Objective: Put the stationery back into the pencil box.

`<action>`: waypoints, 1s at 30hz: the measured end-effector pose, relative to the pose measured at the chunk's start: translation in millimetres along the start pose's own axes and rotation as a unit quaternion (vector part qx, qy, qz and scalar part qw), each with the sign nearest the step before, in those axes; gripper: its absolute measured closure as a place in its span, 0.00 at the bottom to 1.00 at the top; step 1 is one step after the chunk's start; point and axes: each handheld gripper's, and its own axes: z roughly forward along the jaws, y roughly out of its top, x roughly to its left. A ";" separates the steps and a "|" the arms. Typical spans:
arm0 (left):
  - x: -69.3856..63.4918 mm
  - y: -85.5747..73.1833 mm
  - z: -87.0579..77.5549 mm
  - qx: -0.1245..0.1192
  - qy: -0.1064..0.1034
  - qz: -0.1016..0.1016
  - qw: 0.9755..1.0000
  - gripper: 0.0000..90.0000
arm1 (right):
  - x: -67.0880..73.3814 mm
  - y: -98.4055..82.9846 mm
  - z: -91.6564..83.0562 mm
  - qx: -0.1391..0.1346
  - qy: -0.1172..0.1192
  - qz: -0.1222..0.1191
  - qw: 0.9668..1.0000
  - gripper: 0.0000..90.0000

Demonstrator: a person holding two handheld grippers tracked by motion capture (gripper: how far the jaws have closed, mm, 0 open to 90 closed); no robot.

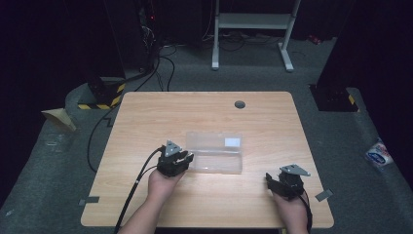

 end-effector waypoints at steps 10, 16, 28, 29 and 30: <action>-0.5 1.1 14.7 0.014 0.011 0.001 1.000 0.75 | -0.3 0.1 0.1 -0.001 0.000 -0.002 1.000 0.37; 0.7 -0.9 22.3 0.023 0.019 -0.001 1.000 0.75 | -0.1 0.0 0.1 0.000 0.000 0.000 1.000 0.37; 0.1 -4.7 33.2 0.034 0.043 0.000 0.999 0.75 | -0.3 0.1 0.1 -0.001 0.001 -0.001 1.000 0.37; 0.0 -4.9 33.8 0.034 0.044 -0.002 0.998 0.75 | -0.3 0.1 0.1 0.000 0.001 -0.001 1.000 0.37; 0.3 -5.0 34.2 0.035 0.044 -0.002 0.998 0.75 | -0.3 0.1 0.1 -0.001 0.001 -0.001 1.000 0.37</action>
